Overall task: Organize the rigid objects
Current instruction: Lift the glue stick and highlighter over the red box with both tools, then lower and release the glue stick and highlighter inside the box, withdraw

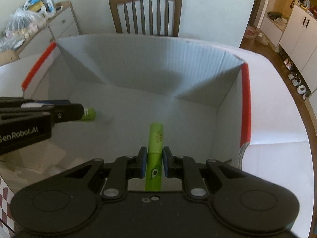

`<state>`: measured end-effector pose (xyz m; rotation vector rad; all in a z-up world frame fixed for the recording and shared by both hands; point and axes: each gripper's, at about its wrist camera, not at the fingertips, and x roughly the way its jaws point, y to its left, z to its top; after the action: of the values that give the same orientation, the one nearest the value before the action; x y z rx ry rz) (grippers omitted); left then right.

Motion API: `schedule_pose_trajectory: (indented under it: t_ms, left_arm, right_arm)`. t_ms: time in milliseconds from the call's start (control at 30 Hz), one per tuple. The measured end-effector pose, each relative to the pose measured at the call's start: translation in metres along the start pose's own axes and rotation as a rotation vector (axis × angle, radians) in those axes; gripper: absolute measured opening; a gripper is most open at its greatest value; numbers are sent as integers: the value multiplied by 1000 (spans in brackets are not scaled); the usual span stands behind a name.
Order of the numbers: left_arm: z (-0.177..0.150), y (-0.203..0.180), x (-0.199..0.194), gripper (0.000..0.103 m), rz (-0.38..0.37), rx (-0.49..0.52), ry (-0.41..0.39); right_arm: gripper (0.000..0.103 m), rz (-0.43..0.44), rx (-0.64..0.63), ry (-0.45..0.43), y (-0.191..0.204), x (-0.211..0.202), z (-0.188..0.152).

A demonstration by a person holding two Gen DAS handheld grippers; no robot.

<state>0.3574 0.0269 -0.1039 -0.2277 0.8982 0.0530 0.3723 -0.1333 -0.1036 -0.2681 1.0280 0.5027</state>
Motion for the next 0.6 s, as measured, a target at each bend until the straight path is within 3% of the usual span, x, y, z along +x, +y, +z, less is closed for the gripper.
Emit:
schedule_pose_trajectory:
  t_ms: [233, 600]
  left_arm:
    - [-8, 2, 23, 17, 38, -12, 145]
    - [-12, -4, 17, 17, 48, 12, 151]
  right_arm:
    - [19, 2, -6, 46, 3, 6, -4]
    - [34, -6, -22, 49, 6, 3, -7]
